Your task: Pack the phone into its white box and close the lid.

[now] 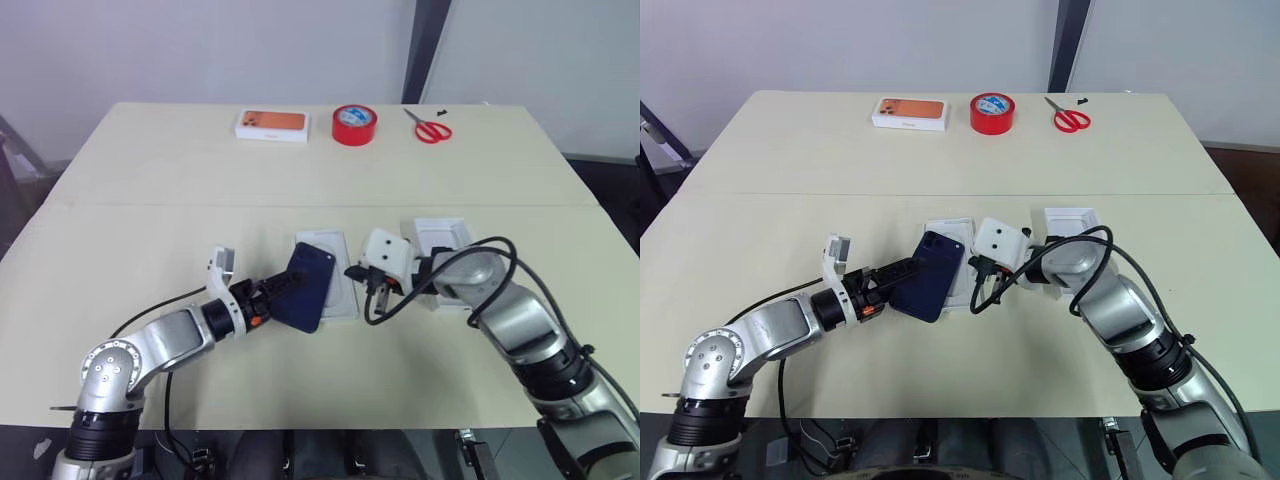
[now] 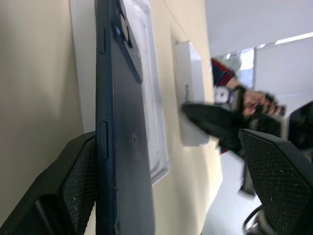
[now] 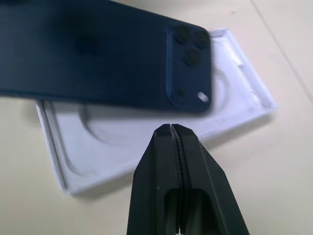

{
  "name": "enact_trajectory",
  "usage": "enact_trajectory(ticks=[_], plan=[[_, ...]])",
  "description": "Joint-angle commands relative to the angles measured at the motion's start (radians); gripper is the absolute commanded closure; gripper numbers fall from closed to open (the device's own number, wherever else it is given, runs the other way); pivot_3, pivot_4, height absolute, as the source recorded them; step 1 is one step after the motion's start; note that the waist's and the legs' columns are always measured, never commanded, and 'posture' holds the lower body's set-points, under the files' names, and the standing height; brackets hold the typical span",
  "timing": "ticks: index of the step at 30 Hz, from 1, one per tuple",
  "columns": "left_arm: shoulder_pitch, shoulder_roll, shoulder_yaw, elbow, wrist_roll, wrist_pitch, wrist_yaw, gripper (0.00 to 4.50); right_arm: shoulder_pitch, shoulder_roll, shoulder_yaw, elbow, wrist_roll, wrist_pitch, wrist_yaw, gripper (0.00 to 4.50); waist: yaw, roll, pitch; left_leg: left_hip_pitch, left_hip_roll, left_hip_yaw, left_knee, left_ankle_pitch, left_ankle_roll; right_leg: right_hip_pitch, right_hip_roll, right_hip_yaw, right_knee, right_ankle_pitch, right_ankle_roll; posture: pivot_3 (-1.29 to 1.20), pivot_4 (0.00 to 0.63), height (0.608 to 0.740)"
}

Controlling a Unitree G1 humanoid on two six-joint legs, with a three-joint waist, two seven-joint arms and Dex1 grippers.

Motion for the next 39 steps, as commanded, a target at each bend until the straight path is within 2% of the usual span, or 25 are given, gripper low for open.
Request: enact_trajectory(ticks=[1, 9, 20, 27, 34, 39], plan=[[-0.046, -0.044, -0.016, -0.001, -0.035, -0.058, 0.014, 0.04, -0.021, 0.01, 0.003, -0.04, 0.002, 0.014, -0.023, 4.5, 0.003, 0.0, 0.0, 0.0, 0.0, 0.0, 0.0, 0.0, 0.0, 0.0, 0.0, 0.0, 0.0, 0.0, 0.0, 0.0, 0.15, 0.725], [-0.079, -0.097, -0.061, 0.013, -0.03, -0.088, 0.064, 0.04, -0.019, 0.011, 0.014, -0.059, 0.01, 0.03, -0.038, 4.5, 0.0, 0.0, 0.0, 0.0, 0.0, 0.0, 0.0, 0.0, 0.0, 0.001, 0.0, 0.0, -0.001, 0.0, 0.0, 0.0, 0.15, 0.725], [-0.091, -0.038, -0.105, 0.004, 0.069, -0.034, 0.044, 0.04, -0.014, -0.002, 0.022, -0.068, 0.014, 0.03, -0.035, 4.5, 0.0, 0.0, 0.0, 0.0, 0.0, 0.0, 0.001, 0.0, 0.0, 0.001, 0.0, 0.0, -0.001, 0.0, 0.0, 0.0, 0.15, 0.725], [-0.103, 0.041, -0.13, -0.029, 0.211, 0.032, -0.029, 0.04, -0.009, -0.021, 0.017, -0.081, 0.023, 0.018, -0.022, 4.5, -0.001, 0.0, 0.0, 0.0, 0.0, 0.0, 0.0, 0.0, 0.0, 0.001, 0.001, 0.0, -0.001, 0.0, 0.0, 0.0, 0.15, 0.725], [-0.139, 0.169, -0.188, -0.081, 0.466, 0.121, -0.179, 0.04, -0.009, -0.022, 0.016, -0.082, 0.027, 0.007, -0.022, 4.5, -0.003, 0.001, 0.0, 0.001, 0.0, 0.0, 0.0, 0.0, 0.001, 0.001, 0.001, 0.0, -0.001, 0.0, 0.0, 0.0, 0.15, 0.725], [-0.155, 0.198, -0.205, -0.092, 0.609, 0.138, -0.267, 0.04, -0.008, -0.023, 0.016, -0.085, 0.03, 0.002, -0.023, 4.5, -0.001, 0.001, 0.001, 0.0, 0.0, 0.0, 0.0, 0.0, 0.001, 0.002, 0.001, 0.0, -0.001, 0.0, 0.0, 0.0, 0.15, 0.725]])
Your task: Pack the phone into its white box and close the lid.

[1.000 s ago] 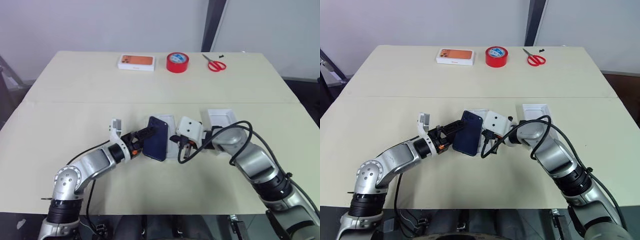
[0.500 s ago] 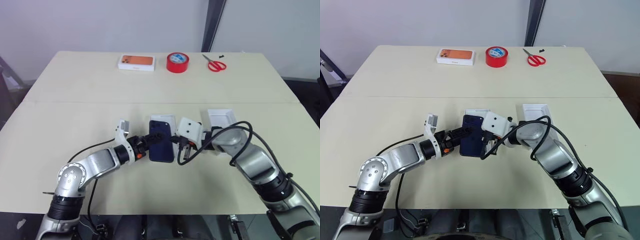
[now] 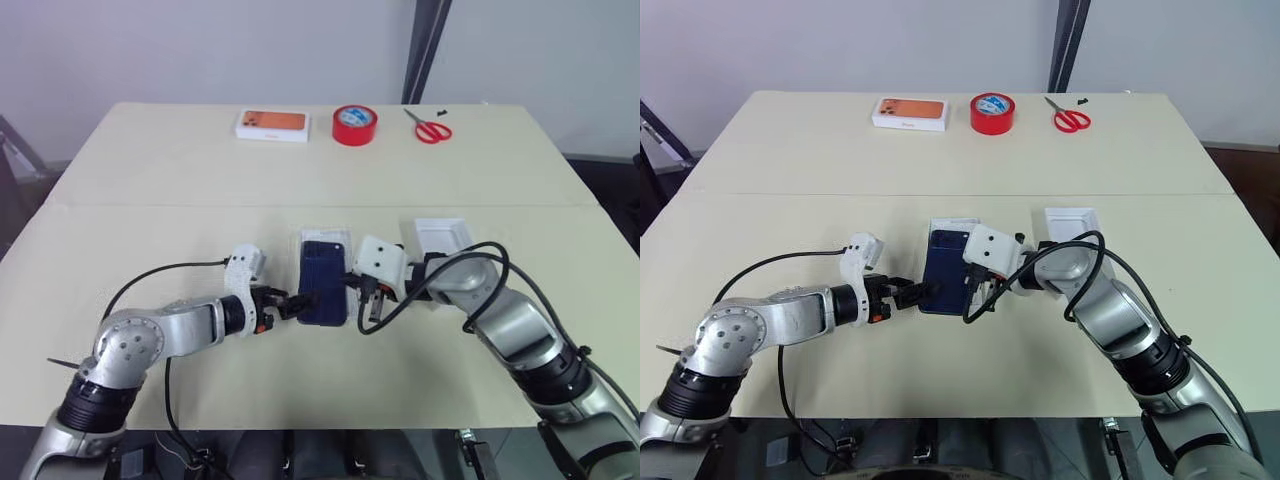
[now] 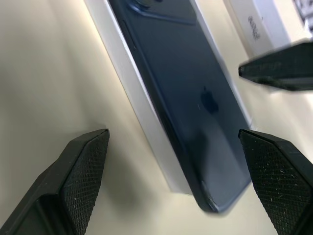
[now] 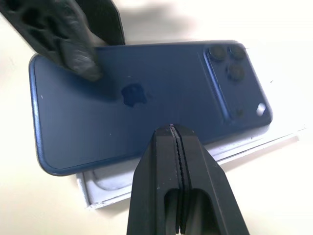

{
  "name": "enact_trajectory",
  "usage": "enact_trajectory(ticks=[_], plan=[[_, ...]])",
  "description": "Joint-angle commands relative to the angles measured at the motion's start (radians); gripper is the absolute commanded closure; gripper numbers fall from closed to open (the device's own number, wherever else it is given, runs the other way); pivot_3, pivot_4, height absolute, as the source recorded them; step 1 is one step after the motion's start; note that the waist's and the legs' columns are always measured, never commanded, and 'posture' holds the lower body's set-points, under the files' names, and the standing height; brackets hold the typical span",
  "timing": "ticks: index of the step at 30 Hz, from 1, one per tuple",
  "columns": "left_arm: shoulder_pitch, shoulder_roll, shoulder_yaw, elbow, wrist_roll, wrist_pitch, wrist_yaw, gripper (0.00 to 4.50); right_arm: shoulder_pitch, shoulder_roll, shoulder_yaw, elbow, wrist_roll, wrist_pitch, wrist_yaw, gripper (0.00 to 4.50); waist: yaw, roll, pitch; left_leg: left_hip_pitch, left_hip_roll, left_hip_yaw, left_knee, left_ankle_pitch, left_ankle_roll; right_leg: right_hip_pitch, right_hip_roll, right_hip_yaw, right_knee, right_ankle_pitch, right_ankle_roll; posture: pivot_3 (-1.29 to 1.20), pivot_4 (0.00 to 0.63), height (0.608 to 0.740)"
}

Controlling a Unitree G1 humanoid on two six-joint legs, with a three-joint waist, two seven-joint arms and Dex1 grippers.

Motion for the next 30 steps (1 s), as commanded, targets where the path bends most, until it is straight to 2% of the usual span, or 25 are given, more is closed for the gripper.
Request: enact_trajectory(ticks=[1, 7, 10, 15, 19, 24, 30], plan=[[-0.012, 0.027, -0.012, -0.024, 0.117, 0.016, -0.067, 0.04, -0.007, -0.005, -0.015, -0.041, 0.01, -0.017, 0.0, 4.5, 0.0, 0.0, 0.0, 0.0, 0.0, 0.0, 0.0, 0.0, 0.0, 0.0, 0.0, 0.0, 0.0, 0.0, 0.0, 0.0, 0.15, 0.725], [-0.004, -0.005, 0.09, -0.051, 0.163, -0.04, -0.152, 0.04, -0.003, -0.017, -0.042, -0.05, 0.029, -0.033, 0.014, 4.5, -0.001, 0.0, 0.0, 0.0, 0.0, 0.0, 0.0, 0.0, 0.0, -0.001, 0.0, 0.0, 0.0, 0.0, 0.0, 0.0, 0.15, 0.725], [0.02, 0.025, 0.14, -0.071, 0.237, -0.095, -0.23, 0.04, 0.011, -0.037, -0.098, -0.086, 0.105, -0.04, 0.067, 4.5, 0.0, 0.0, 0.001, 0.0, 0.001, 0.0, 0.0, 0.0, 0.0, -0.001, -0.001, 0.0, 0.0, 0.0, 0.0, 0.0, 0.15, 0.725], [0.136, 0.166, 0.127, -0.126, 0.483, -0.27, -0.479, 0.04, 0.074, -0.105, -0.085, -0.153, 0.184, -0.032, 0.159, 4.5, -0.003, 0.001, 0.001, 0.0, 0.001, 0.0, -0.003, -0.001, 0.001, -0.001, -0.001, 0.0, -0.003, -0.002, -0.003, 0.0, 0.15, 0.725], [0.255, 0.246, 0.126, -0.148, 0.651, -0.463, -0.688, 0.04, 0.094, -0.095, -0.06, -0.18, 0.225, 0.015, 0.16, 4.5, -0.003, 0.002, 0.002, 0.0, 0.001, 0.0, -0.007, -0.001, 0.001, -0.001, -0.003, 0.0, -0.006, -0.001, -0.005, 0.0, 0.15, 0.725], [0.377, 0.28, 0.193, -0.139, 0.732, -0.649, -0.902, 0.04, 0.098, -0.07, -0.016, -0.202, 0.293, 0.086, 0.171, 4.5, -0.006, 0.003, 0.002, 0.0, 0.001, 0.0, -0.014, 0.0, 0.0, -0.002, -0.003, 0.0, -0.012, 0.001, -0.009, 0.0, 0.15, 0.725], [0.406, 0.288, 0.214, -0.143, 0.752, -0.668, -1.001, 0.04, 0.054, -0.041, 0.056, -0.158, 0.277, 0.141, 0.122, 4.5, -0.005, 0.003, 0.002, 0.0, 0.001, 0.001, -0.016, 0.0, 0.0, -0.004, -0.003, 0.0, -0.012, 0.001, -0.009, 0.0, 0.15, 0.725]])
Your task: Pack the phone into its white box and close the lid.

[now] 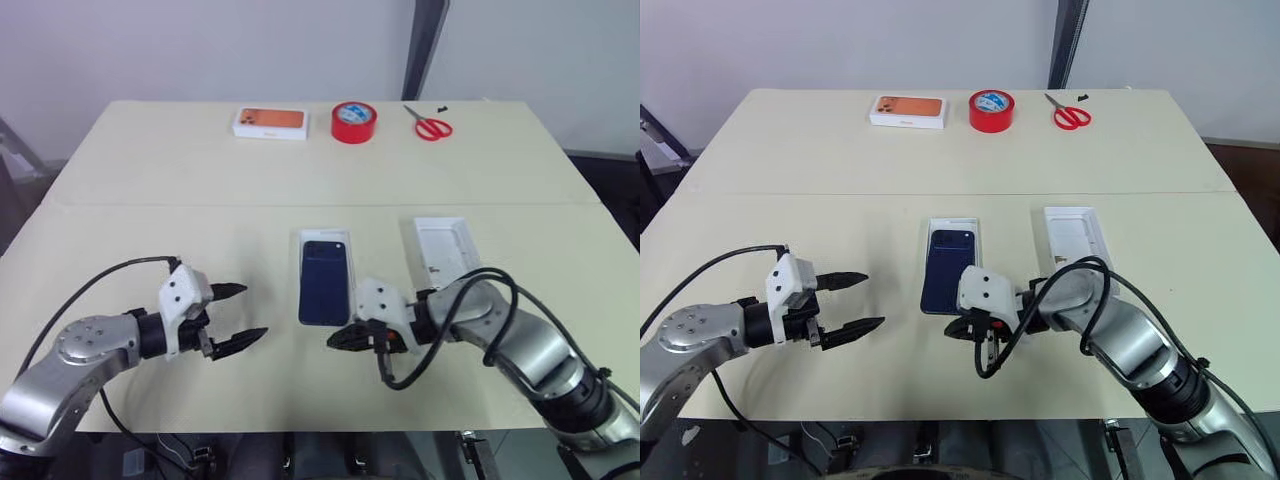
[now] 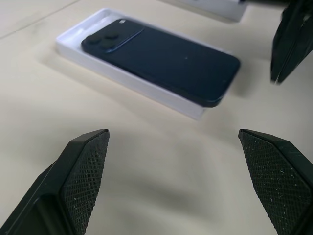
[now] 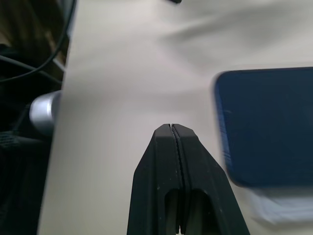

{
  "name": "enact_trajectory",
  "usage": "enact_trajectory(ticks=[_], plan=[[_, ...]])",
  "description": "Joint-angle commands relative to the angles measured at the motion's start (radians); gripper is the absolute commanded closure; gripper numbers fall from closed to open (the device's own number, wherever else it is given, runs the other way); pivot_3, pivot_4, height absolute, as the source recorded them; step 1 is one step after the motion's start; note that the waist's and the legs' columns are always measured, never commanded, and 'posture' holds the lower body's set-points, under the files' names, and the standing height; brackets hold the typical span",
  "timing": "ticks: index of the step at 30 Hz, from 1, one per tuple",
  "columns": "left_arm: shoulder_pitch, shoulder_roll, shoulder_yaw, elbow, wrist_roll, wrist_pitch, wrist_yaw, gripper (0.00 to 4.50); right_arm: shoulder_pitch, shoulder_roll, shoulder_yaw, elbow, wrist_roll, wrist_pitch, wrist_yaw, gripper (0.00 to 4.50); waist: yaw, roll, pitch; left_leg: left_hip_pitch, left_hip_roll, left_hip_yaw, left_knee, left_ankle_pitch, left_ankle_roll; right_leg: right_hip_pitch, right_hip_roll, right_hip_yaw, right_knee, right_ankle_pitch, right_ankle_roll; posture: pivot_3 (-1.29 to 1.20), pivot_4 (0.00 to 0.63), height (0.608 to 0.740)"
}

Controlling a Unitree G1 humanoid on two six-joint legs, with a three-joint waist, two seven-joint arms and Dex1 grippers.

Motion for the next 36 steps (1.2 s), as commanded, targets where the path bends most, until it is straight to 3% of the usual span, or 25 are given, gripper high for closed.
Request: enact_trajectory(ticks=[1, 11, 22, 28, 31, 36], plan=[[0.014, 0.015, 0.026, -0.024, 0.022, -0.023, -0.057, 0.04, -0.036, 0.016, 0.028, 0.005, -0.012, 0.018, -0.031, 4.5, 0.0, 0.0, 0.0, 0.0, 0.0, 0.0, 0.0, 0.0, 0.0, 0.0, 0.0, 0.0, 0.0, 0.0, 0.0, 0.0, 0.15, 0.725], [0.018, -0.017, 0.02, -0.022, 0.075, -0.019, -0.078, 0.04, -0.103, 0.066, 0.056, 0.103, -0.09, -0.018, -0.126, 4.5, 0.0, 0.0, 0.0, 0.0, 0.0, 0.0, 0.001, 0.0, 0.0, 0.0, 0.0, 0.0, 0.001, 0.001, 0.002, 0.0, 0.15, 0.725], [0.002, -0.059, 0.011, -0.024, 0.104, -0.009, -0.068, 0.04, -0.114, 0.056, 0.025, 0.112, -0.084, -0.042, -0.12, 4.5, 0.0, 0.0, 0.0, 0.0, 0.0, 0.0, 0.001, 0.0, 0.0, 0.0, 0.0, -0.001, 0.001, 0.002, 0.004, 0.0, 0.15, 0.725], [-0.147, -0.165, 0.037, 0.059, 0.086, 0.199, 0.162, 0.04, -0.127, 0.026, -0.125, 0.103, -0.028, -0.041, -0.115, 4.5, 0.007, 0.0, 0.0, 0.0, 0.0, 0.0, 0.002, 0.0, 0.0, 0.001, 0.0, -0.002, 0.002, 0.003, 0.004, 0.0, 0.15, 0.725], [-0.24, -0.244, 0.069, 0.098, 0.032, 0.311, 0.263, 0.92, -0.149, -0.009, -0.155, 0.152, -0.067, -0.034, -0.144, 4.5, 0.005, -0.001, 0.0, 0.0, 0.0, -0.001, 0.004, 0.0, 0.001, 0.002, 0.001, -0.002, 0.003, 0.003, 0.005, 0.0, 0.15, 0.725], [-0.346, -0.262, -0.064, 0.122, 0.109, 0.417, 0.304, 3.44, -0.174, -0.068, -0.101, 0.225, -0.175, -0.06, -0.185, 4.5, 0.003, -0.002, -0.001, 0.0, 0.0, 0.0, 0.003, 0.0, 0.001, 0.001, 0.001, -0.002, 0.004, 0.003, 0.005, 0.0, 0.15, 0.725]])
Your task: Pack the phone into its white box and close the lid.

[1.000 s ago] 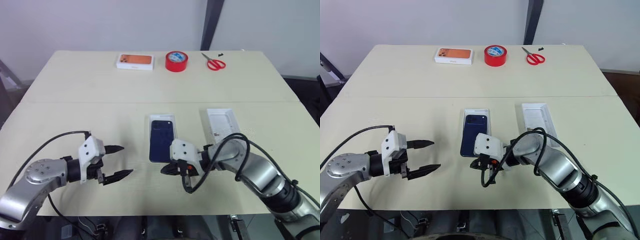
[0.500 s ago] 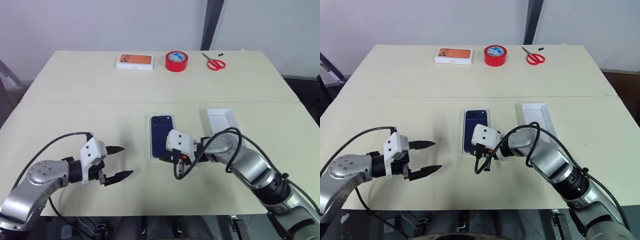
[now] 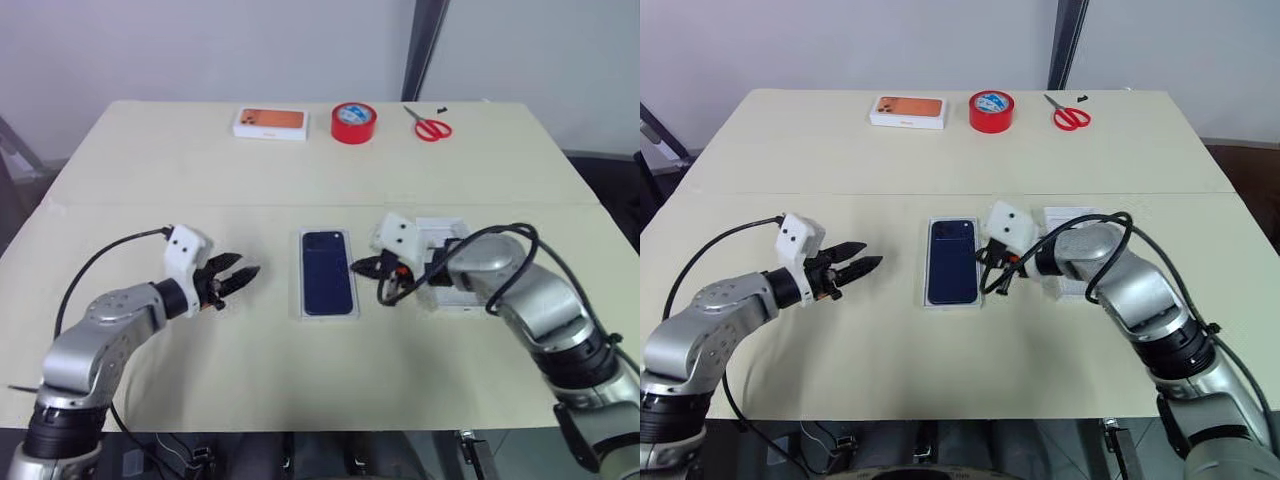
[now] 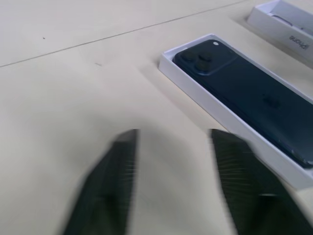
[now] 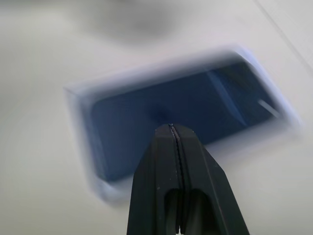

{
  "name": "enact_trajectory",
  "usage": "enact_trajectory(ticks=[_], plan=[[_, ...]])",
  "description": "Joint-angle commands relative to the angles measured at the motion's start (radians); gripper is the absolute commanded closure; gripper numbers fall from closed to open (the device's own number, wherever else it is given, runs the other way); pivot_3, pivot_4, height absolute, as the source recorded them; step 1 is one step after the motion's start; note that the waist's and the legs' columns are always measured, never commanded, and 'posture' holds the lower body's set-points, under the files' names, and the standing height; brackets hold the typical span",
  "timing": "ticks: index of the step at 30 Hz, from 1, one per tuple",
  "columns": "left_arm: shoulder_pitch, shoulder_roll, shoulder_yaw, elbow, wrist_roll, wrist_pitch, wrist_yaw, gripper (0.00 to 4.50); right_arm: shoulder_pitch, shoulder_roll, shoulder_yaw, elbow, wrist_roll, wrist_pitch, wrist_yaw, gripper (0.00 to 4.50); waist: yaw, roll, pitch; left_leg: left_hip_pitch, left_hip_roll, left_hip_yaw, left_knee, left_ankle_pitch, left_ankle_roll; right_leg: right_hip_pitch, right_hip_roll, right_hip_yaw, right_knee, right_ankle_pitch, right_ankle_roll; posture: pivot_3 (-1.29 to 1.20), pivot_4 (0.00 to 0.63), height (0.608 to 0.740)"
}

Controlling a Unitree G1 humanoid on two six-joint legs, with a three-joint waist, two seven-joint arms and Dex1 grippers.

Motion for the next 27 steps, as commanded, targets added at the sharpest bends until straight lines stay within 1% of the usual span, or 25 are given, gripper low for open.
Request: enact_trajectory(ticks=[1, 2, 5, 9, 12, 15, 18, 22, 27], plan=[[-0.062, -0.005, -0.092, 0.018, 0.059, 0.071, 0.035, 4.02, -0.03, -0.013, 0.032, 0.017, -0.067, -0.038, -0.022, 4.5, -0.001, 0.0, 0.0, 0.0, 0.0, 0.0, 0.0, 0.0, 0.0, 0.0, 0.0, 0.0, 0.001, 0.0, 0.0, 0.0, 0.15, 0.725], [-0.098, -0.014, -0.127, 0.051, 0.074, 0.101, 0.04, 4.4, -0.034, -0.007, 0.05, 0.027, -0.087, -0.042, -0.03, 4.5, -0.001, 0.0, 0.0, 0.0, 0.0, 0.0, 0.0, 0.0, 0.0, 0.0, 0.0, 0.0, 0.001, 0.0, 0.0, 0.0, 0.15, 0.725], [-0.18, -0.044, -0.202, 0.128, 0.121, 0.147, 0.055, 4.4, -0.039, 0.005, 0.102, 0.051, -0.154, -0.071, -0.054, 4.5, -0.001, 0.0, 0.0, 0.001, 0.0, 0.0, 0.001, 0.001, -0.001, 0.0, 0.001, 0.0, 0.004, 0.0, 0.0, 0.0, 0.15, 0.725], [-0.298, -0.113, -0.297, 0.228, 0.173, 0.179, 0.049, 4.4, -0.061, 0.073, 0.167, 0.105, -0.206, -0.088, -0.075, 4.5, 0.003, 0.0, 0.0, 0.0, 0.0, 0.0, 0.002, 0.001, -0.001, 0.0, 0.002, 0.0, 0.004, 0.0, 0.0, 0.0, 0.15, 0.725], [-0.325, -0.144, -0.337, 0.219, 0.17, 0.186, 0.008, 4.4, -0.066, 0.097, 0.193, 0.124, -0.239, -0.1, -0.074, 4.5, 0.002, 0.0, 0.0, 0.0, 0.0, 0.0, 0.003, 0.001, -0.001, 0.0, 0.002, 0.0, 0.004, 0.0, 0.0, 0.0, 0.15, 0.725], [-0.338, -0.169, -0.364, 0.196, 0.154, 0.205, -0.027, 4.4, -0.064, 0.101, 0.19, 0.111, -0.247, -0.094, -0.06, 4.5, 0.003, 0.0, 0.0, 0.0, 0.0, 0.0, 0.003, 0.001, -0.001, 0.0, 0.002, 0.0, 0.004, 0.0, 0.0, 0.0, 0.15, 0.725], [-0.346, -0.192, -0.406, 0.166, 0.145, 0.227, -0.063, 4.4, -0.047, 0.078, 0.164, 0.071, -0.237, -0.082, -0.033, 4.5, 0.004, 0.0, 0.0, 0.0, 0.0, 0.0, 0.004, 0.001, -0.001, 0.0, 0.002, 0.0, 0.005, 0.0, 0.0, 0.0, 0.15, 0.725], [-0.371, -0.245, -0.459, 0.173, 0.162, 0.233, -0.072, 4.4, -0.006, 0.006, 0.108, 0.001, -0.211, -0.06, 0.011, 4.5, 0.021, 0.0, 0.0, -0.001, 0.0, 0.0, 0.009, 0.0, 0.001, 0.001, 0.002, 0.0, 0.006, 0.0, 0.001, 0.0, 0.15, 0.725], [-0.398, -0.306, -0.501, 0.19, 0.171, 0.233, -0.097, 4.4, 0.067, -0.089, 0.05, -0.074, -0.194, -0.039, 0.061, 4.5, 0.028, 0.0, 0.0, -0.003, 0.0, 0.0, 0.014, -0.002, 0.004, 0.003, 0.002, 0.0, 0.006, -0.001, 0.001, 0.0, 0.15, 0.725]])
